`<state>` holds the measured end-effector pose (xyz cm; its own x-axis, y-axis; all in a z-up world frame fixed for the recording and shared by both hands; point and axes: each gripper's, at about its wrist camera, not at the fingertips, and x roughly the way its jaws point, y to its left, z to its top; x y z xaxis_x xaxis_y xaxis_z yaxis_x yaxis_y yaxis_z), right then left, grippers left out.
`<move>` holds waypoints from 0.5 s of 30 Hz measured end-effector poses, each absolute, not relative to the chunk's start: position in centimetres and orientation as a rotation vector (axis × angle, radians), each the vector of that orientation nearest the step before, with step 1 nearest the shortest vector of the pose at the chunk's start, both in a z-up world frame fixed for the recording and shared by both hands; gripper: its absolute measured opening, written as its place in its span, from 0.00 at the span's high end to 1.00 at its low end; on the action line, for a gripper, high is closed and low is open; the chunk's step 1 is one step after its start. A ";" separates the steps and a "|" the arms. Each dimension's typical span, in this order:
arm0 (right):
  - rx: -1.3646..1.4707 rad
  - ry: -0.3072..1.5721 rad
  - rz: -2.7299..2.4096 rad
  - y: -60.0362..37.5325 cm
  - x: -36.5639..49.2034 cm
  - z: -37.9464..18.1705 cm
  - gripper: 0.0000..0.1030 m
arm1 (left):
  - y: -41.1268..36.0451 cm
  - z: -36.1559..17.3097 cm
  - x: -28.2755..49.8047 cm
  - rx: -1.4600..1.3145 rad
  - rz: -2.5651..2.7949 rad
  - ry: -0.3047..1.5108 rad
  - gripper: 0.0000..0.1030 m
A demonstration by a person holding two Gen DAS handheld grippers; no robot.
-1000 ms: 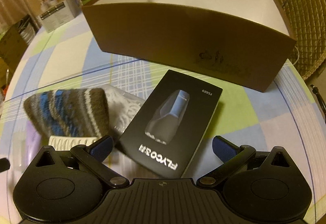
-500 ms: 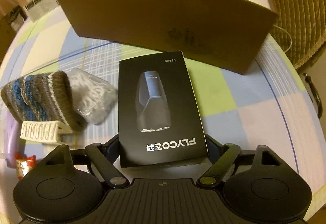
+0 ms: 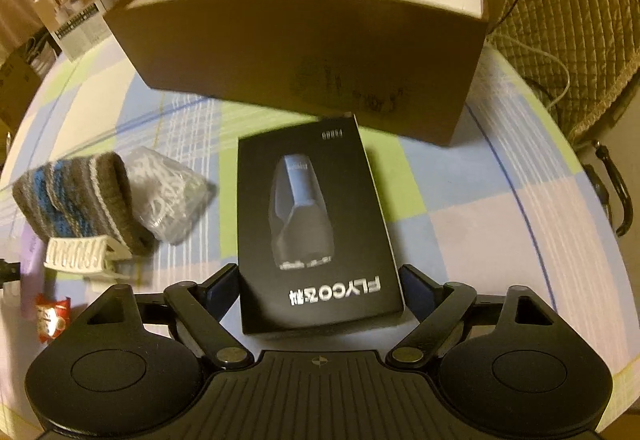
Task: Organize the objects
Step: 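Close the right tool on the black box while the left tool grasps the clear plastic cup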
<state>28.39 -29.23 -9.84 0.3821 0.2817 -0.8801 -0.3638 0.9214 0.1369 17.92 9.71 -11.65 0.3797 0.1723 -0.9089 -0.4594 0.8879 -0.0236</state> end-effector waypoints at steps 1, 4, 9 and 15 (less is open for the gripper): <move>-0.091 1.093 0.414 -29.2 28.5 -9.6 0.16 | 9.6 -11.6 18.0 -0.276 0.406 1.107 0.40; -0.114 1.076 0.423 -28.8 29.0 -9.5 0.15 | 9.4 -11.5 18.1 -0.251 0.402 1.097 0.53; -0.135 1.069 0.443 -28.1 30.0 -9.7 0.15 | 9.5 -11.3 17.3 -0.244 0.421 1.097 0.53; -0.192 1.079 0.479 -26.6 31.5 -10.7 0.15 | 10.0 -10.3 15.9 -0.242 0.455 1.086 0.53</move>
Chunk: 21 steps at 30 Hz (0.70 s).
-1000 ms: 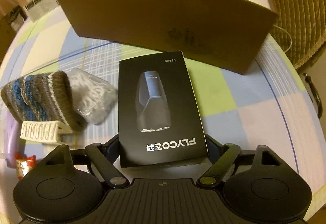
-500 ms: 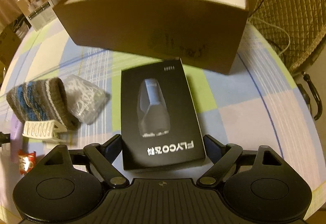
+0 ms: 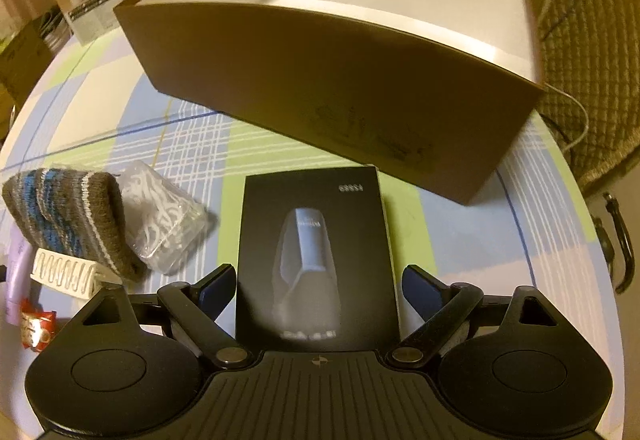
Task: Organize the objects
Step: 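Close the right tool on the black box while the left tool grasps the clear plastic cup, then carry the black box with the right tool while the left tool carries the cup into the brown box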
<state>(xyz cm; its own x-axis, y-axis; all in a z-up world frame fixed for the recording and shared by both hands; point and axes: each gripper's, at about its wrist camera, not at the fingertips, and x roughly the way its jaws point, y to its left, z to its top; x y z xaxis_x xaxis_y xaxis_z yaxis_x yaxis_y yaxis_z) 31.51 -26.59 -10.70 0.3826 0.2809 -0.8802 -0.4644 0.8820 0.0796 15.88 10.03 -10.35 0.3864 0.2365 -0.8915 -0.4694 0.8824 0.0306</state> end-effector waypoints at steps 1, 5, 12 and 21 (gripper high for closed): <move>-0.208 1.082 0.483 -26.3 31.7 -10.9 0.15 | 10.0 -10.1 15.8 -0.239 0.458 1.081 0.53; -0.277 1.098 0.490 -25.5 32.1 -11.9 0.25 | 9.9 -8.8 15.5 -0.239 0.452 1.053 0.53; -0.303 1.089 0.537 -25.9 31.0 -11.8 0.26 | 7.9 -6.5 16.8 -0.221 0.382 1.003 0.53; -0.106 1.052 0.621 -29.0 29.9 -6.2 0.26 | 3.1 -2.6 20.3 -0.155 0.213 0.927 0.53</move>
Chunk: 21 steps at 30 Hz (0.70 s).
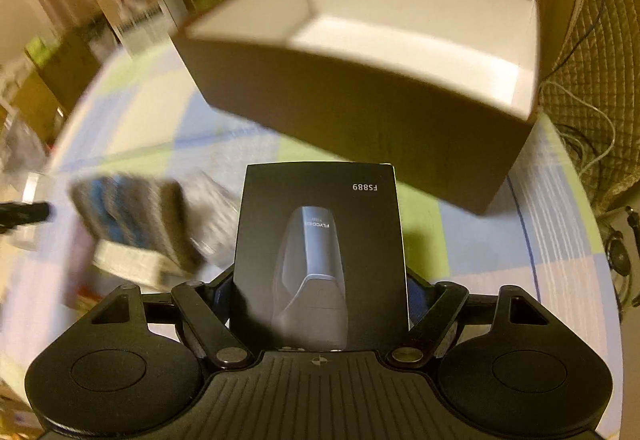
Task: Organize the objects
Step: 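Carry the black box with the right tool while the left tool carries the cup into the brown box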
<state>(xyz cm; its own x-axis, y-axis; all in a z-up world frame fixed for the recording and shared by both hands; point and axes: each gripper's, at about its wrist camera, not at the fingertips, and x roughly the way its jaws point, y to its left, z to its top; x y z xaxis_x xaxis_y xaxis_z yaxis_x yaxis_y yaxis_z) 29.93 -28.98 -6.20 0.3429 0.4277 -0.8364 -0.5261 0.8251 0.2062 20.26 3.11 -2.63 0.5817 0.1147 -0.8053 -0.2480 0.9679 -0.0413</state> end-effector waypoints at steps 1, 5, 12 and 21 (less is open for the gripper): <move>-0.085 1.035 0.631 -29.3 29.9 -5.3 0.26 | 2.4 -2.1 20.9 -0.146 0.188 0.916 0.53; -0.026 0.962 0.646 -30.0 30.5 -2.0 0.26 | -0.1 -0.2 23.9 -0.113 0.096 0.870 0.53; 0.032 0.884 0.628 -29.9 34.6 0.9 0.26 | -4.5 2.3 30.4 -0.040 -0.015 0.789 0.53; 0.086 0.858 0.513 -29.4 42.6 1.4 0.26 | -8.0 2.3 40.5 0.038 -0.063 0.787 0.53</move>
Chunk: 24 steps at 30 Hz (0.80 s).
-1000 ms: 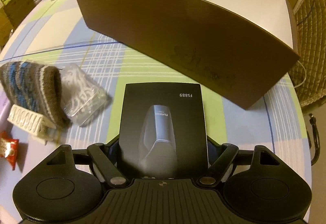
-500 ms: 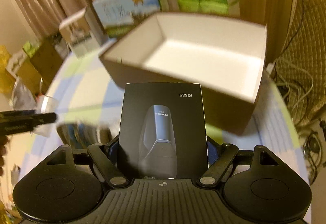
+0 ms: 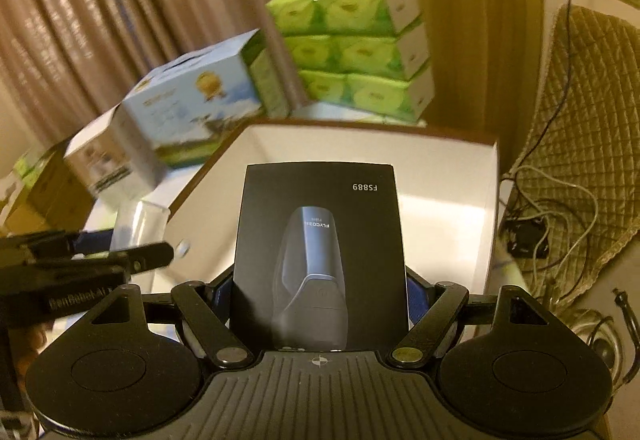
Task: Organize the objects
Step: 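Carry the black box with the right tool while the left tool carries the cup into the brown box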
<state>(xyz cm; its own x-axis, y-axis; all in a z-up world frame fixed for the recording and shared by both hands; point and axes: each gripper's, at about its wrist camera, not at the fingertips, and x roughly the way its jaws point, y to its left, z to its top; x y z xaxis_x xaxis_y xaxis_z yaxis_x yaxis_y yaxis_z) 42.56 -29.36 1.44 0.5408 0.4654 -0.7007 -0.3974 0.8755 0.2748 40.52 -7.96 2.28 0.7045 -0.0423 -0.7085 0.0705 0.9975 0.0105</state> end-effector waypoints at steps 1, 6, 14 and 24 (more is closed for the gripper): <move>0.088 0.861 0.498 -29.2 43.3 1.3 0.26 | -8.1 2.0 41.4 0.042 -0.066 0.792 0.53; 0.063 0.907 0.404 -28.2 47.2 -0.9 0.26 | -8.8 0.2 44.8 0.085 -0.058 0.838 0.53; -0.003 1.003 0.323 -27.2 50.3 -5.2 0.26 | -9.8 -3.0 47.5 0.110 -0.059 0.920 0.53; -0.136 0.991 0.362 -26.5 51.5 -6.7 0.26 | -10.9 -5.5 49.2 0.115 -0.054 0.992 0.52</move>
